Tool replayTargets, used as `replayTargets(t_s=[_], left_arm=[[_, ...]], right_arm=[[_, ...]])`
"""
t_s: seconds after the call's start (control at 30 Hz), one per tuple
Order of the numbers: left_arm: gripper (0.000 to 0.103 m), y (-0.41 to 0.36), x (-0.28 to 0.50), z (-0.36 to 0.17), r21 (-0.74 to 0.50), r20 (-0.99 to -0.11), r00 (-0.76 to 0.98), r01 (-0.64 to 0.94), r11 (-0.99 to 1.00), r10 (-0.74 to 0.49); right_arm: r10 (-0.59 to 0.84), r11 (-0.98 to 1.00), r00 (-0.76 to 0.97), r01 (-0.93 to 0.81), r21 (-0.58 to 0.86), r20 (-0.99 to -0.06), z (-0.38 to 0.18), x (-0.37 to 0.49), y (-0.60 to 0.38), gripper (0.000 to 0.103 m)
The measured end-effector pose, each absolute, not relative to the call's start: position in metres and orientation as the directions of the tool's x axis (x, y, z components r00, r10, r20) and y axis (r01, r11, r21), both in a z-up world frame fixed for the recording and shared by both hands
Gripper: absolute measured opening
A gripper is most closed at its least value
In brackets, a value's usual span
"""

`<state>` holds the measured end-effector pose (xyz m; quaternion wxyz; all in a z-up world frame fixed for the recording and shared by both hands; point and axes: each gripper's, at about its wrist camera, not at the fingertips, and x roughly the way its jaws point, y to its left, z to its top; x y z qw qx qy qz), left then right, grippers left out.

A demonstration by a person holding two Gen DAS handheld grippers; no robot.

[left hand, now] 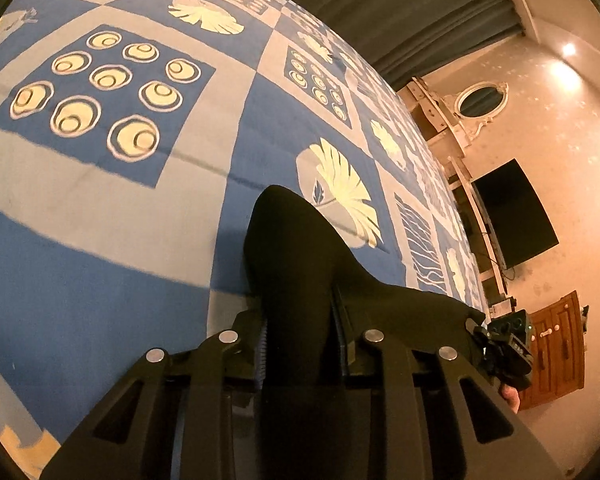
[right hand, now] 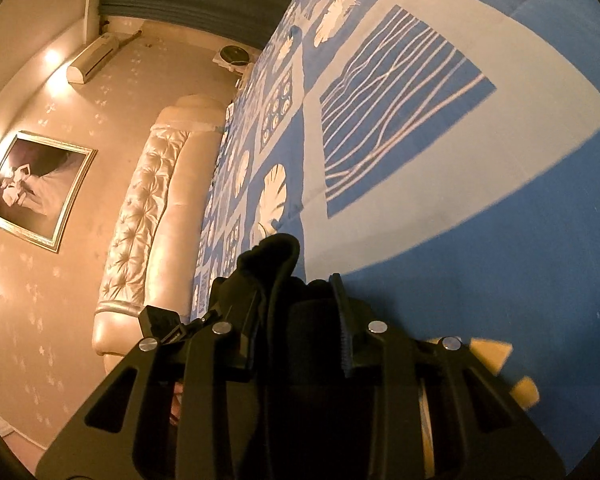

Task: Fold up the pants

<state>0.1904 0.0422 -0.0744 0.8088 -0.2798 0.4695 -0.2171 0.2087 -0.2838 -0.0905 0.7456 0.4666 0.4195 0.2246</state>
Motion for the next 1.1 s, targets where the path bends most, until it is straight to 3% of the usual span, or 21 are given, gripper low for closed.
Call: replayTargets(t_s=[1.1], left_arm=[[0.026, 0.036, 0.231, -0.070, -0.601, -0.668, 0.484, 0.097, 0.793, -0.566]], right_arm=[[0.698, 0.453, 0.572, 0.113, 0.885, -0.430, -0.107, 0.253, -0.293, 0.029]])
